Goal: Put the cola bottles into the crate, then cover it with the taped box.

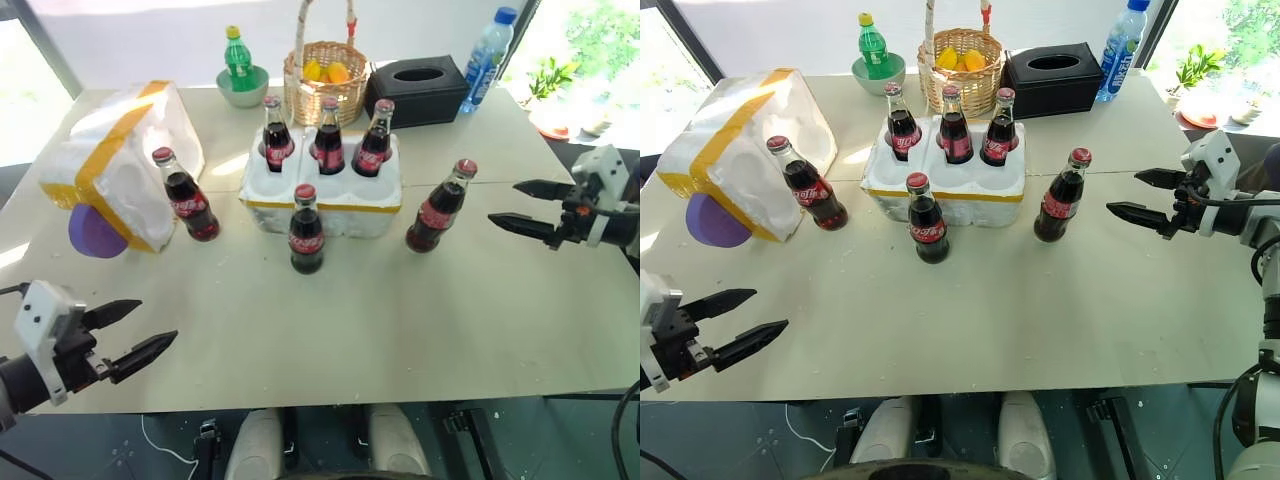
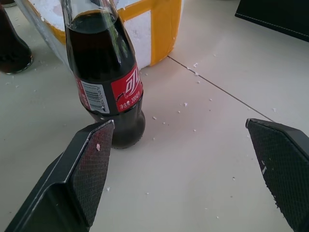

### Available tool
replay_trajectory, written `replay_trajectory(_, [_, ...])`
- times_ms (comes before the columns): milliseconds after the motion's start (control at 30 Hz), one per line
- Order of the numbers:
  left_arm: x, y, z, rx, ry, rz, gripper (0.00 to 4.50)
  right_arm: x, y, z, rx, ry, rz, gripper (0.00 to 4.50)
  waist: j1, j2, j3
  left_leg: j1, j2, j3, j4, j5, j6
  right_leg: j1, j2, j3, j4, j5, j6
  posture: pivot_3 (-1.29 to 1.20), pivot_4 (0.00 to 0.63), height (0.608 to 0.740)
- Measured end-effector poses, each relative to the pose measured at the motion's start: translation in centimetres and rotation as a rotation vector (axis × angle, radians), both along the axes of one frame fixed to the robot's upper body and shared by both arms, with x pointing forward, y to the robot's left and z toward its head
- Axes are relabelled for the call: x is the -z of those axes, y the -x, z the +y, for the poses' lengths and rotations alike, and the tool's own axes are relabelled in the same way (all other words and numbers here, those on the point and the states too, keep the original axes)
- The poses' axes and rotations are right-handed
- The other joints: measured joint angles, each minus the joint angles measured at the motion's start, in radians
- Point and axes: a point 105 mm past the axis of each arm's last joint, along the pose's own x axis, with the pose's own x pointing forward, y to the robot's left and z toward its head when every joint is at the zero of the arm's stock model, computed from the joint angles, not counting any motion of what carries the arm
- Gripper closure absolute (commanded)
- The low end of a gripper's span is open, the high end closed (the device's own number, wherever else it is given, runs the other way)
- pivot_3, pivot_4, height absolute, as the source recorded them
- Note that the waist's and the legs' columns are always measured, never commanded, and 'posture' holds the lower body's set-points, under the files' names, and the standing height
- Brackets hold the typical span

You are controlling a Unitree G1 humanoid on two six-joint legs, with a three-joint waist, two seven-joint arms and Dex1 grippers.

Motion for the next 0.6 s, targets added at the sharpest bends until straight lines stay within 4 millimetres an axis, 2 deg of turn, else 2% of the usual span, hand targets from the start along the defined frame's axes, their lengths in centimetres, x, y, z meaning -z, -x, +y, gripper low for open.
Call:
replay_trajectory(333, [0.1,-0.2,0.2,-0.028,-0.002,-0.01,0.02,0.0,-0.1,0.0,0.008,0.0,-0.005,0.0,0.0,0.0,0.0,0.0,0.0,0.0,0.0,0.0,0.0,0.0,0.0,0.0,0.0,0.0,0.0,0.0,0.15,0.74])
replay_trajectory(600, [-0.8,-1.0,-0.3,-0.036,0.042,-0.047,0.02,0.4,0.1,0.1,-0.003,-0.023,0.026,0.0,0.002,0.0,0.0,0.0,0.0,0.0,0.0,0.001,0.0,0.001,0.001,0.0,0.001,0.0,0.0,0.0,0.15,0.74])
